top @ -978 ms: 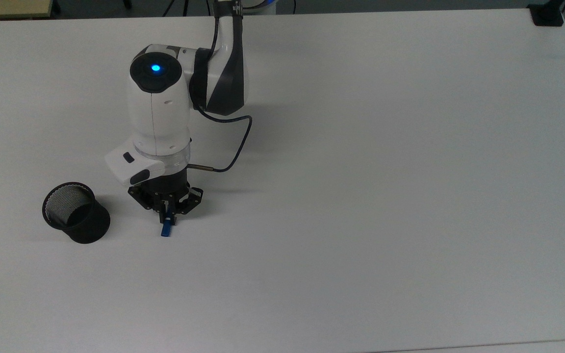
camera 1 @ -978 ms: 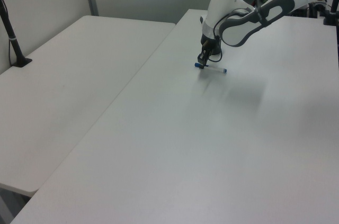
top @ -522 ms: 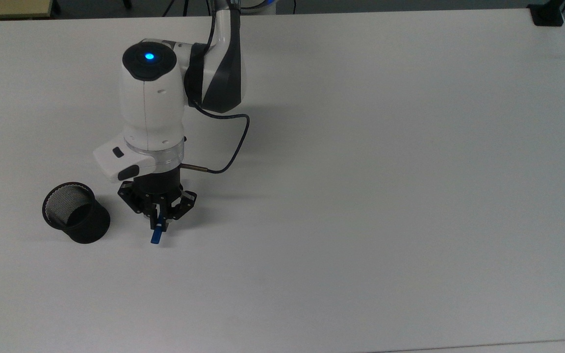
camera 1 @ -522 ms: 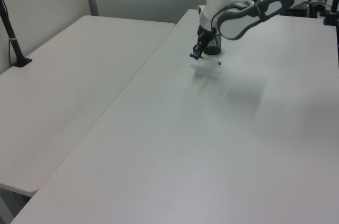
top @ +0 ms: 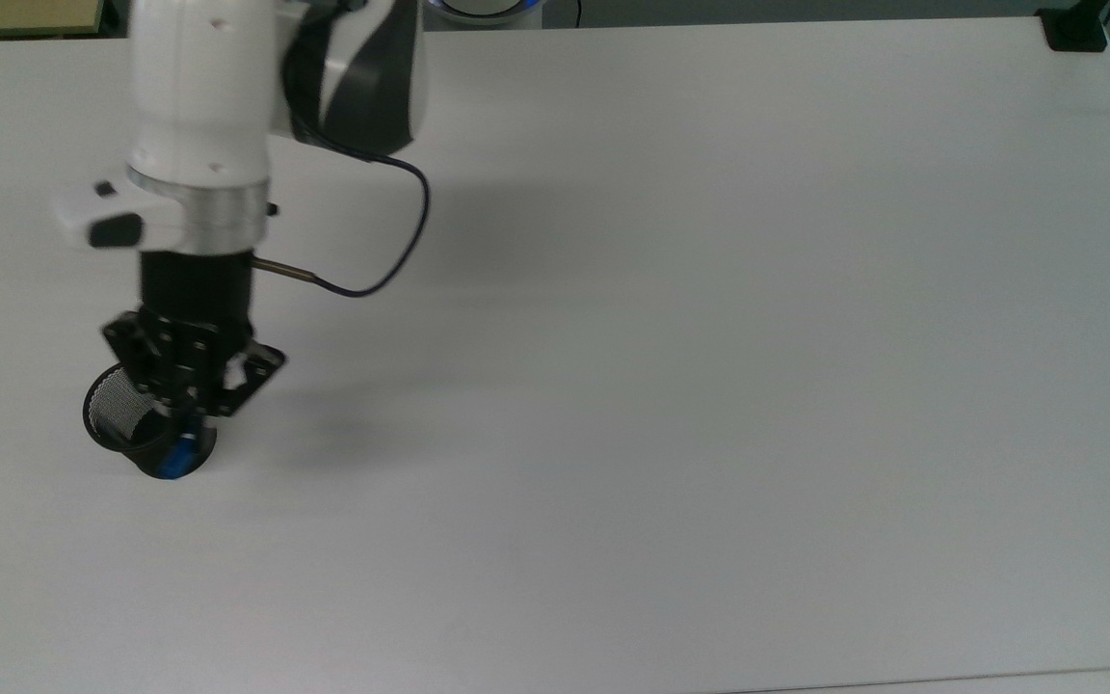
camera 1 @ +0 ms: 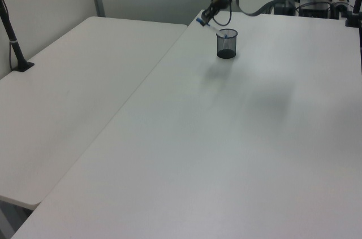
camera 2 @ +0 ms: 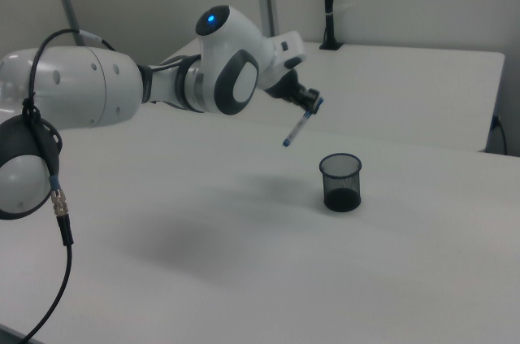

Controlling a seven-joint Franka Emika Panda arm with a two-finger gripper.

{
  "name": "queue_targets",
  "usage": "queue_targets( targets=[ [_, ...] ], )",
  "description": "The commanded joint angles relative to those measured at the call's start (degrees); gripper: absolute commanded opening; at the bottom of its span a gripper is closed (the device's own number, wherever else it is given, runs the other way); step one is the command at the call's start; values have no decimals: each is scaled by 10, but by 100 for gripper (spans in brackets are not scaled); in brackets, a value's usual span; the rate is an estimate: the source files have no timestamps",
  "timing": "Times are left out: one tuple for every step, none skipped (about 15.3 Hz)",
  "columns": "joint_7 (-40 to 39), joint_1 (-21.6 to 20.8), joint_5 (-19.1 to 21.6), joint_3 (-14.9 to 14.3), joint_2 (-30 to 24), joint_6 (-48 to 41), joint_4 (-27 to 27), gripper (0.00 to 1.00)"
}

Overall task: Insert the marker
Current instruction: 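Lift the marker and carry it over the black mesh cup, then tilt and lower the marker, uncapped end first, into the cup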

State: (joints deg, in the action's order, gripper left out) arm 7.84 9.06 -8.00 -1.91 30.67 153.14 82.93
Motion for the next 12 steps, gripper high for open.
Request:
queue_targets(
  targets=[
    [12,30,-3,-2,-18,56,21,10],
    [12,39,-3,-1,-18,78,23,10],
    [11,47,-3,-2,-18,90,28,10],
    [10,55,-6,-2,-18,97,34,10],
    [7,60,-7,-6,-18,101,36,10],
    [6,61,-8,-11,-18,102,36,10],
    [6,61,-8,-16,-17,102,36,11],
    [5,62,-9,-18,-16,103,39,11],
    [5,64,-10,-18,-14,103,41,12],
    [5,67,-10,-18,-11,109,42,12],
    [5,68,-10,-18,-9,130,48,12],
    [6,68,-10,-18,-9,154,62,12]
  ],
)
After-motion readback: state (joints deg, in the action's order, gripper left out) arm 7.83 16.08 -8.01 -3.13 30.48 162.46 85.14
